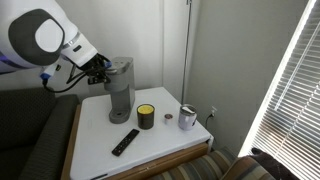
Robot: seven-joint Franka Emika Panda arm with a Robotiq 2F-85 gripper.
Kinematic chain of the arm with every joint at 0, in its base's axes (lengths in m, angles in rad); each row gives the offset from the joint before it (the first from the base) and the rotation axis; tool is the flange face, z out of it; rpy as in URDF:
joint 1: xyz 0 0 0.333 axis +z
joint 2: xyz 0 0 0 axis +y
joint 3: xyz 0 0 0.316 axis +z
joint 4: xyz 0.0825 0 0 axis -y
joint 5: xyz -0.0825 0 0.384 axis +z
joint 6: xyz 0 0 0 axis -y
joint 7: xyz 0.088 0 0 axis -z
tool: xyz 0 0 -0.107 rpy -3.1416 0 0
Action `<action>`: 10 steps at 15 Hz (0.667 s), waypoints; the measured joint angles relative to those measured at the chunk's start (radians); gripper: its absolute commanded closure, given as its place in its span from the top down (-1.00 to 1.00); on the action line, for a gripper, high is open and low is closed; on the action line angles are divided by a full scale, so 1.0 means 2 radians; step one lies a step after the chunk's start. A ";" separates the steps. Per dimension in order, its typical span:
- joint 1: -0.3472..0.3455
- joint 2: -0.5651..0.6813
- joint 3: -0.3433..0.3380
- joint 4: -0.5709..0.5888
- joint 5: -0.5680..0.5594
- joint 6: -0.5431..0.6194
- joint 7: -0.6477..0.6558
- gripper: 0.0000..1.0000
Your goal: Open the water reservoir lid on the Keurig machine
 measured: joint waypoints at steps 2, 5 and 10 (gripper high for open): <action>0.008 0.014 -0.006 0.003 0.032 0.020 -0.017 -1.00; 0.020 0.037 -0.001 0.008 0.121 0.047 -0.081 -1.00; 0.025 0.064 0.000 0.025 0.121 0.071 -0.079 -1.00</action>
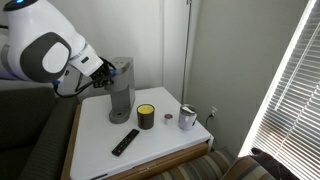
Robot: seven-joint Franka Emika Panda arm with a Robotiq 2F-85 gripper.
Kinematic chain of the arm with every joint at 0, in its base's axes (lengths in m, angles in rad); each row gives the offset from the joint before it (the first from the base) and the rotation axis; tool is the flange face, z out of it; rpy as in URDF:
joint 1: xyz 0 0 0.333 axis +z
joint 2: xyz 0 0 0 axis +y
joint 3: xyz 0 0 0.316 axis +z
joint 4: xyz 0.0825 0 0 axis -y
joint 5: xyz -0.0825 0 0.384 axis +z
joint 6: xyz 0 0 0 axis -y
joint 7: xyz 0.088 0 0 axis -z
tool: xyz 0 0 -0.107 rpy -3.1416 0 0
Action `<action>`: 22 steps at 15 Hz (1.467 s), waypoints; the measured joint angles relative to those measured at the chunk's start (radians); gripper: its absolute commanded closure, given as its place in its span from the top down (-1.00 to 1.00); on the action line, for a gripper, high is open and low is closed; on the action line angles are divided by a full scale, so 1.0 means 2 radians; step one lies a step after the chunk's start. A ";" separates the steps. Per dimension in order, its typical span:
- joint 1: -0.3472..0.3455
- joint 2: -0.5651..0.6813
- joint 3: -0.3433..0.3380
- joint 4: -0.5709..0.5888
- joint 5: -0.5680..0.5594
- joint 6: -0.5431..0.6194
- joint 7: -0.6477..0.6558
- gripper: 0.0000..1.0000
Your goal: Open the water reservoir lid on the Keurig machine
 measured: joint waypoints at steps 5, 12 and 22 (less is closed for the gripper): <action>0.000 0.005 0.001 0.006 0.000 0.006 0.000 -1.00; 0.000 -0.005 0.001 0.007 -0.001 0.005 -0.002 -1.00; 0.002 -0.050 0.001 0.007 -0.002 0.005 -0.006 -1.00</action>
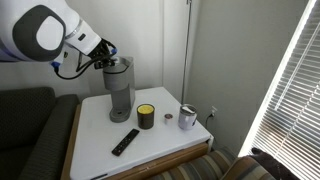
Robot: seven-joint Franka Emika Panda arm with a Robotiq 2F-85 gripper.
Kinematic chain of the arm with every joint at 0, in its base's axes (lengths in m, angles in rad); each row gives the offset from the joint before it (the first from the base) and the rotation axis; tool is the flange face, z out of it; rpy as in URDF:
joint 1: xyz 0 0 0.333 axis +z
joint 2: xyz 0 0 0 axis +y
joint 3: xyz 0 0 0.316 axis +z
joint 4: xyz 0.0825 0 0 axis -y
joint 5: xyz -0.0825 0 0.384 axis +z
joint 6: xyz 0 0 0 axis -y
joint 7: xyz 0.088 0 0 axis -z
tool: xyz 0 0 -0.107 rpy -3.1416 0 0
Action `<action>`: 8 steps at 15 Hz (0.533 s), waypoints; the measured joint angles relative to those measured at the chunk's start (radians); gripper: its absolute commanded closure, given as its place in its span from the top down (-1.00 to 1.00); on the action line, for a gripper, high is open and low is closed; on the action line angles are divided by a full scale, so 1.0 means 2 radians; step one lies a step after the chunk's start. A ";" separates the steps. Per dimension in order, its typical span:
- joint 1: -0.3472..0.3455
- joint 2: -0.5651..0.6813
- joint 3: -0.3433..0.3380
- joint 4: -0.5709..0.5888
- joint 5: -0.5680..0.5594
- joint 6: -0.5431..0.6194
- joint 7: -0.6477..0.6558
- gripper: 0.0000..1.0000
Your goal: Open the water reservoir lid on the Keurig machine
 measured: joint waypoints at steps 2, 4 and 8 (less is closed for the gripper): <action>0.001 -0.005 0.000 0.000 0.000 0.000 0.000 -1.00; 0.001 -0.007 0.001 0.001 0.000 0.000 0.000 -1.00; 0.001 -0.012 0.007 0.003 -0.002 -0.002 0.000 -1.00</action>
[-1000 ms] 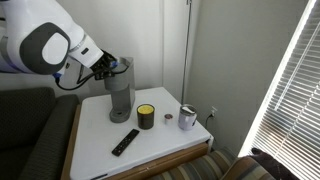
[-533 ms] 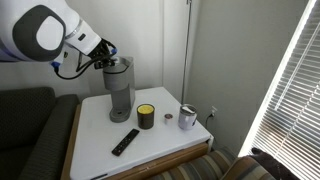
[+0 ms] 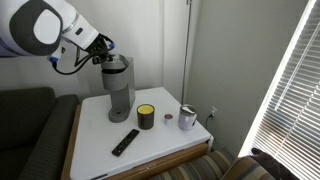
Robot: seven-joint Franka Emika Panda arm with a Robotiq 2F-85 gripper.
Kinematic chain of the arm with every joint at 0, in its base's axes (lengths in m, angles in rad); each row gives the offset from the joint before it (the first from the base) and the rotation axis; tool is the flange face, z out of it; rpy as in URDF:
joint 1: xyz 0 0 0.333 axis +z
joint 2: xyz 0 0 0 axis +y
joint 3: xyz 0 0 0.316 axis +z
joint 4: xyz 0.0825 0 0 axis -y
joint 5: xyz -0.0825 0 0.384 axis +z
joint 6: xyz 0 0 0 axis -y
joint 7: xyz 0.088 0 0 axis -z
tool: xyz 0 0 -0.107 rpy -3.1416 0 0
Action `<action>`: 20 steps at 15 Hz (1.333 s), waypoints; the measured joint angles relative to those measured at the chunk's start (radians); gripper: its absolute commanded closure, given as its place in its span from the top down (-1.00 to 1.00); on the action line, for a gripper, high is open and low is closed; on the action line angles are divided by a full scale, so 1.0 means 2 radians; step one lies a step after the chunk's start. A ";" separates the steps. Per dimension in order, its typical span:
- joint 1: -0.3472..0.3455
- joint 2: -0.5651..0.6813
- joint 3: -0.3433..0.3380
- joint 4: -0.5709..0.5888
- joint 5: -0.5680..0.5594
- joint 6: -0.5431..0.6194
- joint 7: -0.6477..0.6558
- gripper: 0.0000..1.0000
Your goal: Open the water reservoir lid on the Keurig machine
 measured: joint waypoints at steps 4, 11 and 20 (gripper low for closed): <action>0.000 -0.005 0.005 0.010 0.000 -0.005 0.000 -1.00; 0.000 -0.008 0.006 0.039 0.000 -0.007 0.000 -1.00; 0.003 -0.007 0.011 0.067 0.000 -0.012 0.000 -1.00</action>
